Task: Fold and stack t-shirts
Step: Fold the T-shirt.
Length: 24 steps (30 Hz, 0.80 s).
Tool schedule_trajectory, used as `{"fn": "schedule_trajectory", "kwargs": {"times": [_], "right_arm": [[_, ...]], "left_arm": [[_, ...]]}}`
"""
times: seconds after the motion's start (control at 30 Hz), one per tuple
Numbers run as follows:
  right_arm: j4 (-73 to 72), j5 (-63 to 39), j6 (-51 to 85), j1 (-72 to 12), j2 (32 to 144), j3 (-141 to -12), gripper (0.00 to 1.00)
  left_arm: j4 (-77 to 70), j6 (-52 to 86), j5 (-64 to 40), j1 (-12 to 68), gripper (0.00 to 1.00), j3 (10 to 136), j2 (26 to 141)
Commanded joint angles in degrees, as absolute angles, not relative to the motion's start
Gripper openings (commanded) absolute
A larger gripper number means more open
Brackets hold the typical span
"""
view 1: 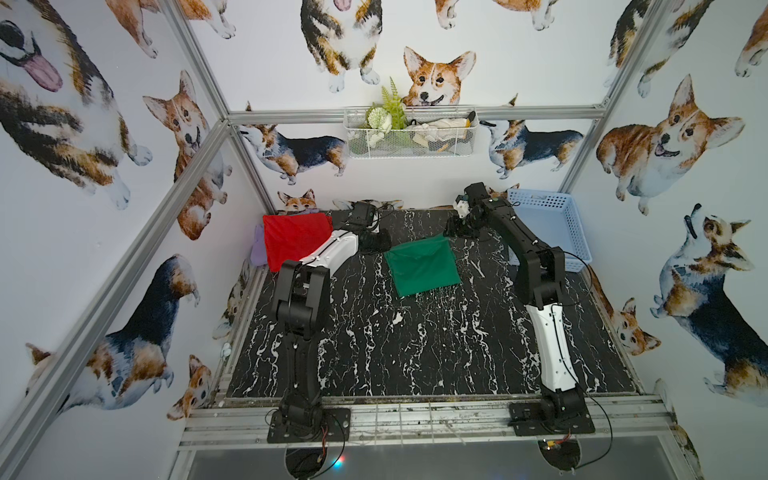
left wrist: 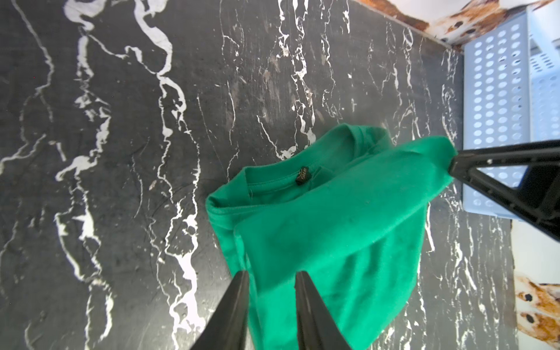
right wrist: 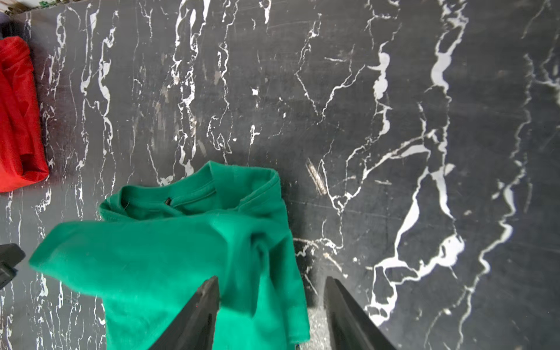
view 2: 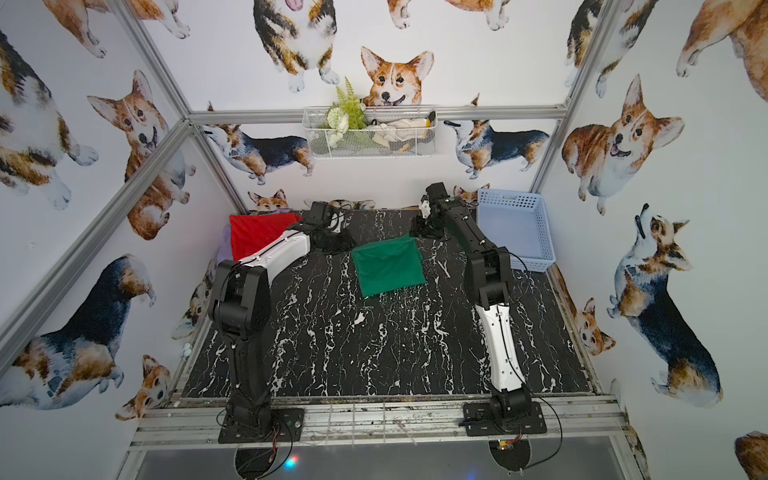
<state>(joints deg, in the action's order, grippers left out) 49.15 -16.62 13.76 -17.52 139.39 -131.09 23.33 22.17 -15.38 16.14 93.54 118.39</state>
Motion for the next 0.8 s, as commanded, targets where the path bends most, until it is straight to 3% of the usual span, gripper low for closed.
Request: {"fn": "schedule_trajectory", "kwargs": {"times": [0.0, 0.2, 0.5, 0.77], "right_arm": [[45.50, -16.12, 13.44, -17.49, 136.05, -126.57, 0.61], [43.34, -15.53, 14.15, -17.51, 132.69, -121.68, 0.61], [40.70, -16.41, 15.64, -17.51, 129.24, -114.13, 0.60], [38.45, -15.82, 15.38, -17.54, 125.18, -107.74, 0.60]], "left_arm": [[22.27, 23.19, -14.20, 16.50, 0.33, 90.74, 115.96], [20.13, 23.25, -16.56, 17.18, 0.34, 86.08, 112.30], [19.52, 24.60, -20.23, 17.82, 0.31, 90.63, 122.05], [20.20, 24.39, -19.43, 17.84, 0.30, 91.56, 124.18]]}}
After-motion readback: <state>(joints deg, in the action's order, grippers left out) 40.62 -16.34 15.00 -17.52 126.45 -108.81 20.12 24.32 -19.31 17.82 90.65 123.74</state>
